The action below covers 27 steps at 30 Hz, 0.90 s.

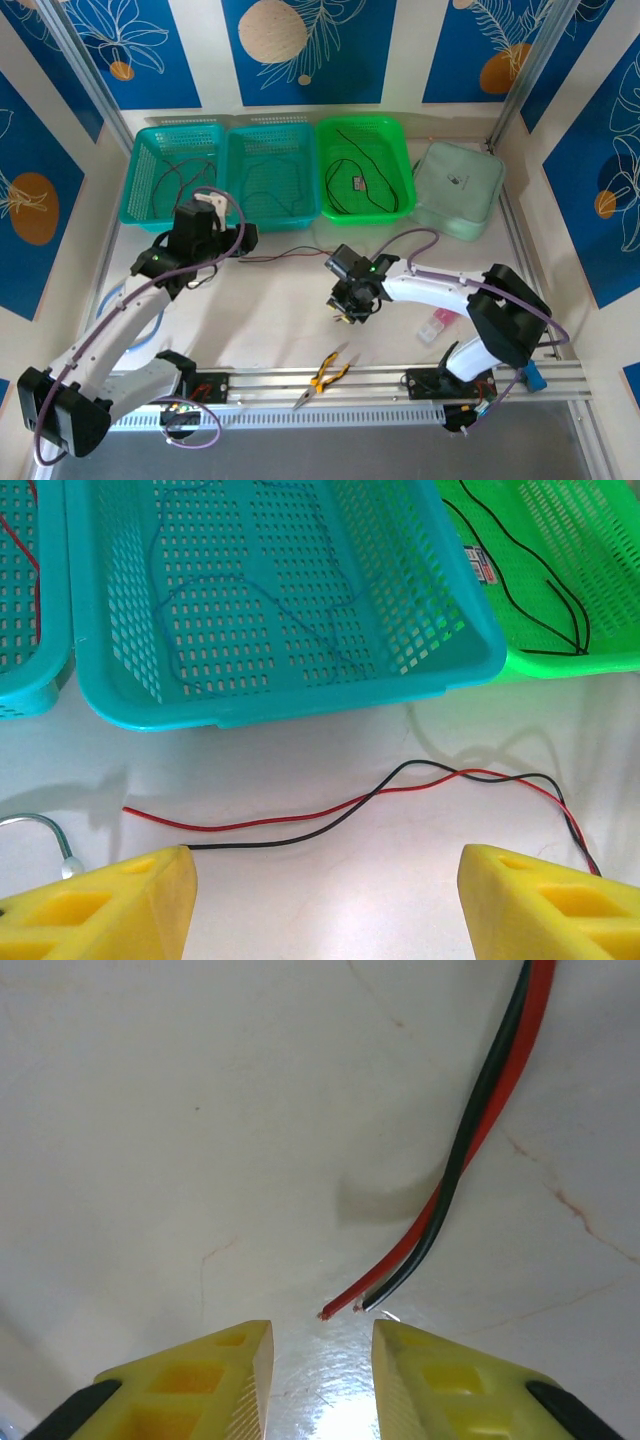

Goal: Untangle the cables

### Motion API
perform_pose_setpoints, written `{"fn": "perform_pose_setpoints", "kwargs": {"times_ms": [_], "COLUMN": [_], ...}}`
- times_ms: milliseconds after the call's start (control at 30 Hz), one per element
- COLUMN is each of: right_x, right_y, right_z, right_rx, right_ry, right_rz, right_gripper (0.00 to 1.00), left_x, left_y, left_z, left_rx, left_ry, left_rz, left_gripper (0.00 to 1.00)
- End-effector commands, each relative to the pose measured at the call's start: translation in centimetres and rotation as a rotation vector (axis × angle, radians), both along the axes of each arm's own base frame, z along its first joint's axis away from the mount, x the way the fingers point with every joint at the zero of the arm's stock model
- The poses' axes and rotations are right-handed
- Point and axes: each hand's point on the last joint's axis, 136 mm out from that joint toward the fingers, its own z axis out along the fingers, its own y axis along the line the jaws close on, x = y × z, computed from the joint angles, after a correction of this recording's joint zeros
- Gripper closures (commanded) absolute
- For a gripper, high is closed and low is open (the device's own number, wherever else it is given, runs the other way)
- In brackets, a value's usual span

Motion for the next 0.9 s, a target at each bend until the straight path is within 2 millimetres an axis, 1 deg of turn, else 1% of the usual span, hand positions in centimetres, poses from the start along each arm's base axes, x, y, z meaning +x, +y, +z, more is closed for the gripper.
{"fn": "perform_pose_setpoints", "kwargs": {"times_ms": [0, 100, 267, 433, 867], "right_x": [-1.1, -1.3, -1.3, -1.3, -1.5], "right_y": [-0.5, -0.5, 0.0, -0.1, 0.0], "right_z": [-1.1, -1.5, -1.9, -2.3, -2.8], "right_rx": [-0.030, -0.034, -0.027, -0.037, -0.044], "right_ry": [0.062, 0.071, 0.091, 0.098, 0.114], "right_rz": [-0.055, -0.063, -0.058, -0.056, -0.052], "right_gripper": [0.70, 0.75, 0.76, 0.76, 0.83], "left_x": [-0.6, -0.7, -0.8, -0.8, -1.0], "left_y": [-0.2, -0.1, -0.1, 0.0, 0.1], "left_z": [0.5, 0.5, 0.3, 0.3, 0.3], "left_rx": [-0.024, -0.015, -0.015, -0.006, 0.004], "left_ry": [-0.004, -0.005, 0.004, 0.003, 0.005], "left_rz": [-0.007, -0.009, -0.011, -0.007, -0.013], "left_gripper": [0.31, 0.30, 0.31, 0.30, 0.30]}}
